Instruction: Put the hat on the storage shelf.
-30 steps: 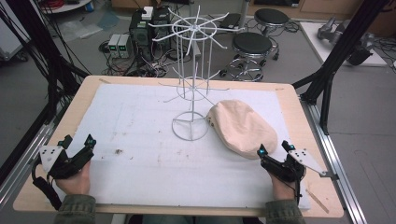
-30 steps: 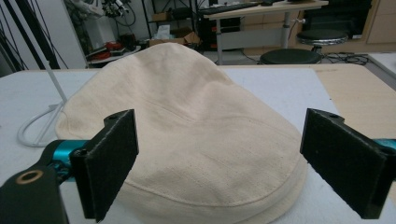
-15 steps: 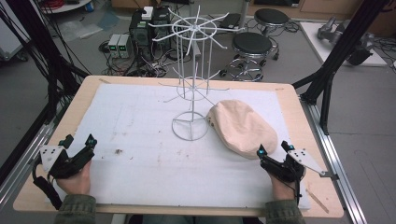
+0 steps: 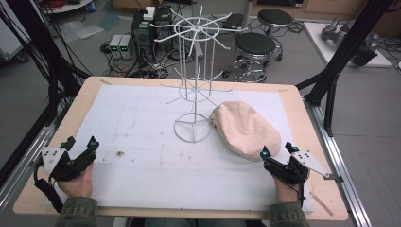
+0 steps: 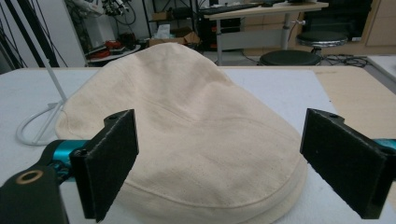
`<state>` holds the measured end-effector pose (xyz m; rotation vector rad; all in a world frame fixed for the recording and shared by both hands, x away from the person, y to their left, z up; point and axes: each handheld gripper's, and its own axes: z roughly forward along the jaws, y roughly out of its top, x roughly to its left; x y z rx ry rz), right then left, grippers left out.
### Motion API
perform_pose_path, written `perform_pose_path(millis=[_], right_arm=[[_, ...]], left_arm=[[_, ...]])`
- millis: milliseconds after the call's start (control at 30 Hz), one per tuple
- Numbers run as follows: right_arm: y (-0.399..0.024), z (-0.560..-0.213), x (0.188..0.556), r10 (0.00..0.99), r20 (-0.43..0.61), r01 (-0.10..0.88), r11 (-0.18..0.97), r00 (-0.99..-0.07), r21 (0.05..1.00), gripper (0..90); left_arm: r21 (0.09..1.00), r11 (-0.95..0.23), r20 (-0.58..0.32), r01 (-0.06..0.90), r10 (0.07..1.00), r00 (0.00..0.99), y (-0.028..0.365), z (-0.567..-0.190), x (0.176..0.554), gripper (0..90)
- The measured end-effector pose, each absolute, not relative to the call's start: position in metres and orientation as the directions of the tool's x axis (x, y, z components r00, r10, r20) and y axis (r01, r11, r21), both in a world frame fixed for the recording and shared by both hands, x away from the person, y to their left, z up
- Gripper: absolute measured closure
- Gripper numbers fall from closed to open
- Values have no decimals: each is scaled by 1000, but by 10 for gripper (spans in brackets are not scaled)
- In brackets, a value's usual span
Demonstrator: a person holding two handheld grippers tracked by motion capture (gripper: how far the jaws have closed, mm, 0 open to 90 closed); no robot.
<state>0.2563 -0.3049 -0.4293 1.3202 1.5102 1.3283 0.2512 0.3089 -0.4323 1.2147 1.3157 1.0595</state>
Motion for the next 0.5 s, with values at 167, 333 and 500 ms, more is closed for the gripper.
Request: perform_pose_path(millis=[167,333,500], right_arm=[[-304,-423,261,972,124,217,-79,-201,973,108],[-301,-415,265,974,101,199,-60,-202,978,108],[-299,-403,274,975,74,181,-36,-209,983,107]], left_arm=[[989,102,-106,107,994,32,308,-433,252,272],[989,100,-105,109,994,37,307,-433,252,272],[987,109,-114,117,993,40,306,-435,254,273]])
